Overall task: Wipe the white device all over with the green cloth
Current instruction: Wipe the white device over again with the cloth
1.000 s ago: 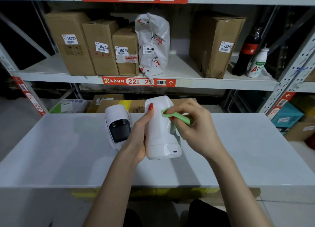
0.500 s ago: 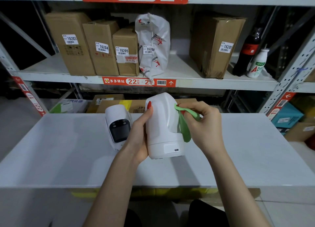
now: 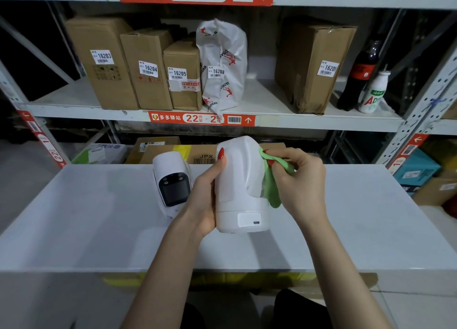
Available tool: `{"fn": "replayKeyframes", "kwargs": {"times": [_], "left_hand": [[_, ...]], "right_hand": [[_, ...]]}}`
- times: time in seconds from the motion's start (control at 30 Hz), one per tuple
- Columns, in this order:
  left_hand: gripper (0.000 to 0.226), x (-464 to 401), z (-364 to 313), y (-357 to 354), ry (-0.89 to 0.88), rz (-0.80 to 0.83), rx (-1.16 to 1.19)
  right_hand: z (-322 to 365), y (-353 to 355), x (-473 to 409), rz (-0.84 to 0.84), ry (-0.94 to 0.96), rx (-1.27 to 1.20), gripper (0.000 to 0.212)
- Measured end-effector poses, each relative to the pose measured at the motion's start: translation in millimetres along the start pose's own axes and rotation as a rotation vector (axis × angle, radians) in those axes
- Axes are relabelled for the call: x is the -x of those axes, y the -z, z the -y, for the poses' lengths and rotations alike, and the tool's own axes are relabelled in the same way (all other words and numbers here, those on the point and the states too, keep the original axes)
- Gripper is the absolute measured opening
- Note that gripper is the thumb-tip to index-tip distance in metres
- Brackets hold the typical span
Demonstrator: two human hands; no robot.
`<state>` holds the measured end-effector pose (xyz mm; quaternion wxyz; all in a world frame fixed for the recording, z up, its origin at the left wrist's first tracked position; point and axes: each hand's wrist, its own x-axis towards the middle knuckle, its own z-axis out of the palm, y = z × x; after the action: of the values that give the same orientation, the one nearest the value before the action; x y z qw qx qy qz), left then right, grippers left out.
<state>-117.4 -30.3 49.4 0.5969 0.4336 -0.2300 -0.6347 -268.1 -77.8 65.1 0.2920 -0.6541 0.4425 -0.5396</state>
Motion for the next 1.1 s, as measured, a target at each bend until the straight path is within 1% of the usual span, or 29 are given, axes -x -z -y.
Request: {"fn": "replayKeyframes", "kwargs": {"times": [0.1,0.17,0.27,0.37,0.43,0.5,0.63,0.7,0.8,0.93,1.0,1.1], "left_hand": [[0.054,-2.1,-0.8,1.0,-0.018,-0.041,0.066],[0.062,-3.9,-1.3,2.5,-0.007,-0.048,0.098],[0.059,-5.3,-2.6,6.6,0.013,-0.055,0.131],[0.057,-5.2,-3.3,7.4,0.038,-0.043,0.152],[0.055,-4.0,-3.5,5.6,0.045,-0.037,0.151],[0.056,-4.4,-3.2,4.9,0.047,-0.042,0.150],[0.065,-6.9,-2.7,7.2,0.051,-0.057,0.149],[0.067,-6.9,-3.7,9.0,0.051,-0.081,0.148],[0.069,-6.8,-3.6,11.2,0.053,-0.100,0.157],[0.054,-5.9,-5.9,10.5,0.033,-0.096,0.180],[0.054,-4.6,-7.0,9.5,0.030,-0.090,0.175],[0.064,-5.3,-5.2,9.4,0.037,-0.116,0.134]], "right_hand": [[3.9,-1.5,1.1,0.110,0.043,-0.098,0.031],[9.3,-0.9,2.8,0.205,0.104,-0.131,0.031],[13.8,0.3,3.3,0.305,0.136,-0.168,0.034],[12.9,0.3,2.9,0.307,0.101,-0.199,0.038],[11.2,0.0,2.8,0.280,0.098,-0.179,0.033],[10.9,0.2,3.2,0.298,0.097,-0.165,0.031],[15.7,3.1,4.9,0.471,0.097,-0.162,0.022],[17.0,4.4,5.1,0.535,0.103,-0.134,0.023],[12.7,8.0,2.2,0.522,0.103,-0.066,0.025],[3.7,9.6,0.3,0.433,0.150,0.103,0.024],[3.1,10.0,0.5,0.438,0.163,0.088,0.026],[7.9,10.3,1.6,0.490,0.161,-0.005,0.026]]}}
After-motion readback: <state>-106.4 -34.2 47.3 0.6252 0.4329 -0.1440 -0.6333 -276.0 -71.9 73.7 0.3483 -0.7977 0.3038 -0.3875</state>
